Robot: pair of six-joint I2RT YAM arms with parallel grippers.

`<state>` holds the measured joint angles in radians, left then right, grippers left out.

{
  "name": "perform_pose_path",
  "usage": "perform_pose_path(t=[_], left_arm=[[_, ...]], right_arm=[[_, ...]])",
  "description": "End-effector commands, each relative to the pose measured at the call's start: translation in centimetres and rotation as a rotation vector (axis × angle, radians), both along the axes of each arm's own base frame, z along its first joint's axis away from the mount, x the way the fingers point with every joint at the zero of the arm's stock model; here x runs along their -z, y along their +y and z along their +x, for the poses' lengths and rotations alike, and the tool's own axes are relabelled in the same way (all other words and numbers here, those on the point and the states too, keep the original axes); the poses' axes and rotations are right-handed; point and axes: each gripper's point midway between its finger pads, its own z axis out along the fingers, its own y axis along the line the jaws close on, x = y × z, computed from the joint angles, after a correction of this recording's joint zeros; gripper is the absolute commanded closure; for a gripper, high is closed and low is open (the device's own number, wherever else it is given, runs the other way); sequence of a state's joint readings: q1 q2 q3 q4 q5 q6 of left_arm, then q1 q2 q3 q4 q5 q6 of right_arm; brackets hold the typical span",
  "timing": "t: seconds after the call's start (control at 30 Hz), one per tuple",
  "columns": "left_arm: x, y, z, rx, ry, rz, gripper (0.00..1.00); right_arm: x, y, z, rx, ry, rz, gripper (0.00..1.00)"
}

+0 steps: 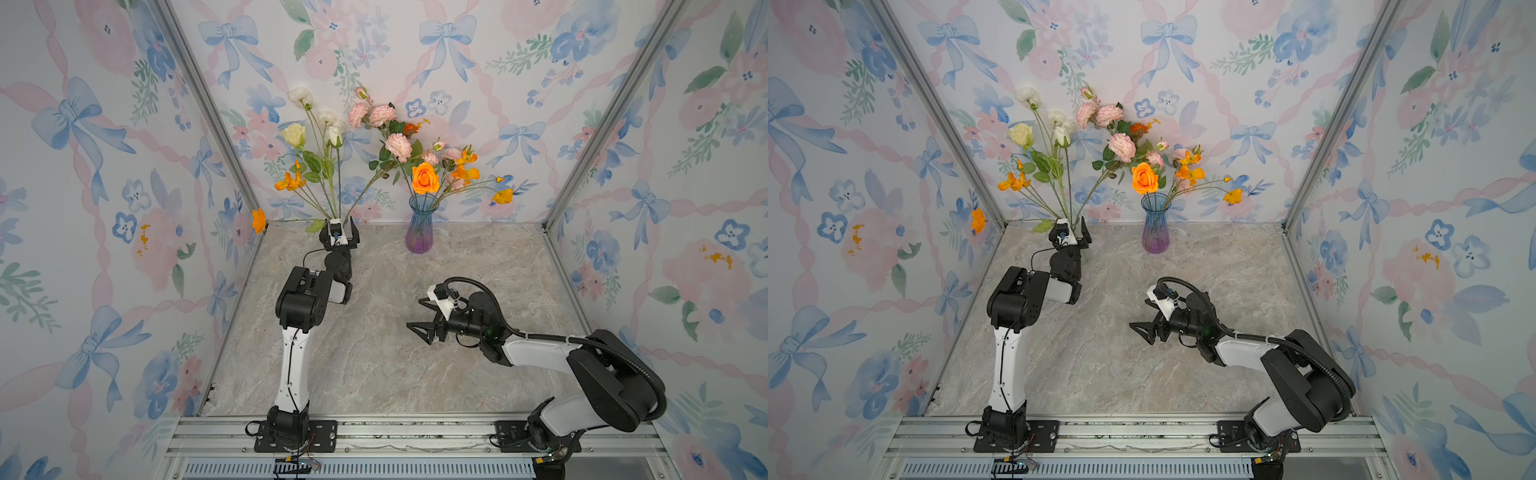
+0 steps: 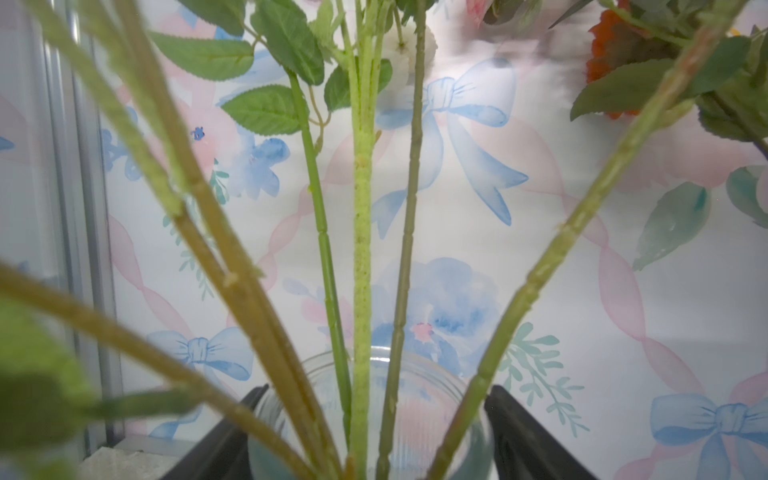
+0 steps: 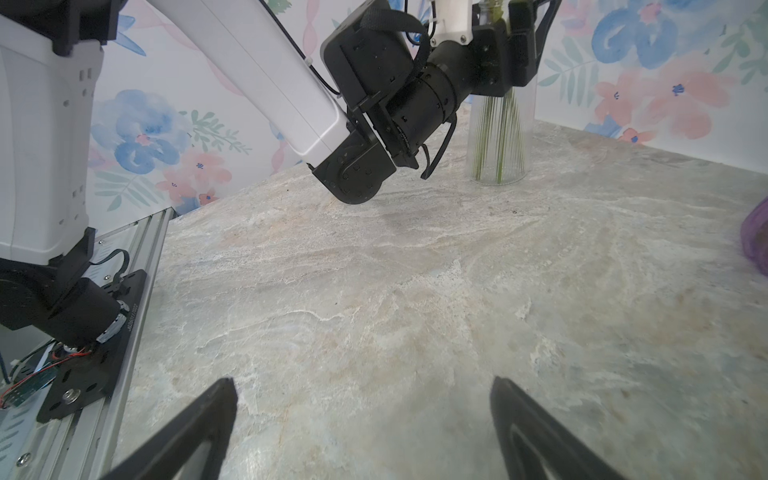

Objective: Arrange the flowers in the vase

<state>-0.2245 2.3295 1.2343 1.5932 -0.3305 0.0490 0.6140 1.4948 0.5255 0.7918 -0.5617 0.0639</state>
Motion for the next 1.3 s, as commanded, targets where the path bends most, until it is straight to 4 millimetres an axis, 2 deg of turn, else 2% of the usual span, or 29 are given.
perform_pose_path(t=[0.0,0.2,0.37,0.5,0.6,0.8,0.87,0.9,1.0,1.03,1.1,1.17,1.27], left_arm=[[-4.0,0.7,-2.0,-0.029,-0.151,-0.047,0.02],[-3.1,1.5,-3.5,-0.043,-0.113,-0.093,0.02],[-2.7,2.0,-7.8,-0.073,-0.060,-0.149,0.02],[-2.7,2.2,-13.3,-0.115,-0.001,-0.191,0.02],[-2.0,3.6,-18.3,-0.150,0.056,-0.252,0.02],[0.2,6.6,-26.7,-0.199,0.201,-0.304,0.02],[1.0,7.4,-28.3,-0.208,0.254,-0.287,0.02],[0.6,7.9,-29.2,-0.214,0.253,-0.301,0.02],[1.9,9.5,-31.2,-0.274,0.298,-0.256,0.02],[2.0,10.3,-32.0,-0.305,0.288,-0.258,0.02],[2.2,10.5,-32.6,-0.306,0.293,-0.212,0.02],[3.5,11.1,-32.8,-0.325,0.328,-0.162,0.02],[5.6,12.0,-32.6,-0.333,0.374,-0.140,0.02]], right_arm=[[-1.5,0.2,0.6,-0.008,-0.032,0.037,0.03],[-1.6,0.2,0.5,-0.006,-0.035,0.042,0.03],[-2.4,-0.5,0.9,0.009,-0.017,0.111,0.03],[-4.0,-2.5,2.0,0.050,0.017,0.260,0.03],[-5.2,-5.0,3.4,0.101,0.046,0.383,0.03],[-4.5,-11.6,7.7,0.334,0.140,0.444,0.03],[-4.3,-12.5,8.5,0.380,0.153,0.416,0.03],[-4.1,-12.4,8.7,0.392,0.150,0.376,0.03],[-2.7,-11.1,8.6,0.449,0.124,0.125,0.03],[-3.0,-10.5,8.2,0.461,0.097,0.037,0.03],[-4.3,-10.0,7.5,0.476,0.052,-0.047,0.03],[-5.6,-10.9,7.1,0.537,0.034,-0.079,0.03],[-5.7,-14.7,6.6,0.710,0.035,-0.180,0.03]])
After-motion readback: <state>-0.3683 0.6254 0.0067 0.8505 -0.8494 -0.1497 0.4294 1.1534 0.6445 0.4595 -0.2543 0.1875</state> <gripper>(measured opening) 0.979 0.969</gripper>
